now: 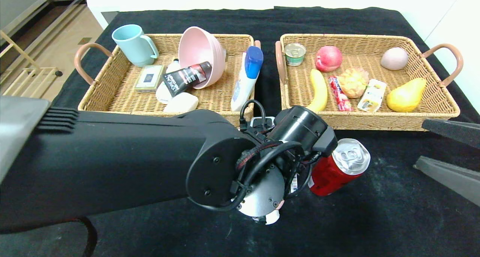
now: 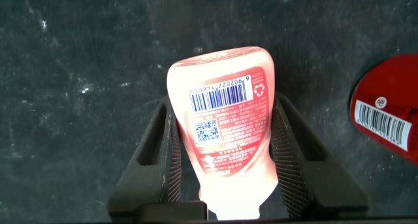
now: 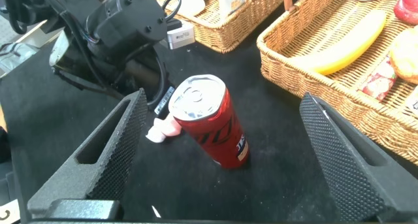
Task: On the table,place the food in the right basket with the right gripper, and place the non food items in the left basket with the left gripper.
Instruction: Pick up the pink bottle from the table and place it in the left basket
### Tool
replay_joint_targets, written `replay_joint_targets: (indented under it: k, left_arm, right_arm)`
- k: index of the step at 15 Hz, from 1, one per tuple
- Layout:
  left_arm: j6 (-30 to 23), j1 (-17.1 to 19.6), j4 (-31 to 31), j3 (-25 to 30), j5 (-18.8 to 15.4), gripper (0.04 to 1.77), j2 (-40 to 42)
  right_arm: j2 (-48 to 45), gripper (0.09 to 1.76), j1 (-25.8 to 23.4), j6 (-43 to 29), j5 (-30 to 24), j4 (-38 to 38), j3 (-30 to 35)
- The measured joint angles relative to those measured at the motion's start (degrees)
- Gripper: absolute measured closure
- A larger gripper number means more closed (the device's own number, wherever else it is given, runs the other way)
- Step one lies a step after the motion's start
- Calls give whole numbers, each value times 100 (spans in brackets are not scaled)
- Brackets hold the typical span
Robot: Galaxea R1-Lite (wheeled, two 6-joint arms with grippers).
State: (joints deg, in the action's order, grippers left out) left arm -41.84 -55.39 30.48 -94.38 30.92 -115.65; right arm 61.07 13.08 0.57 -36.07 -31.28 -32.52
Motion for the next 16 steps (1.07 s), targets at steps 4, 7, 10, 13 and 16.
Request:
replay_joint_targets:
  k: [4, 7, 10, 13, 16]
  left_arm:
    - [61, -15, 34, 67, -29, 95, 302]
    - [69, -15, 163, 135, -66, 95, 606]
    - [146, 44, 310, 139, -60, 95, 874]
    - [491, 212, 317, 61, -60, 95, 1174]
    - [642, 496, 321, 34, -52, 95, 1412]
  right_arm:
    - [11, 14, 1, 127, 0, -2, 48]
    - [26, 14, 30, 127, -2, 2, 59]
    - [33, 14, 34, 127, -2, 0, 63]
    - [35, 14, 34, 124, 2, 0, 63]
    - [35, 14, 34, 124, 0, 0, 69]
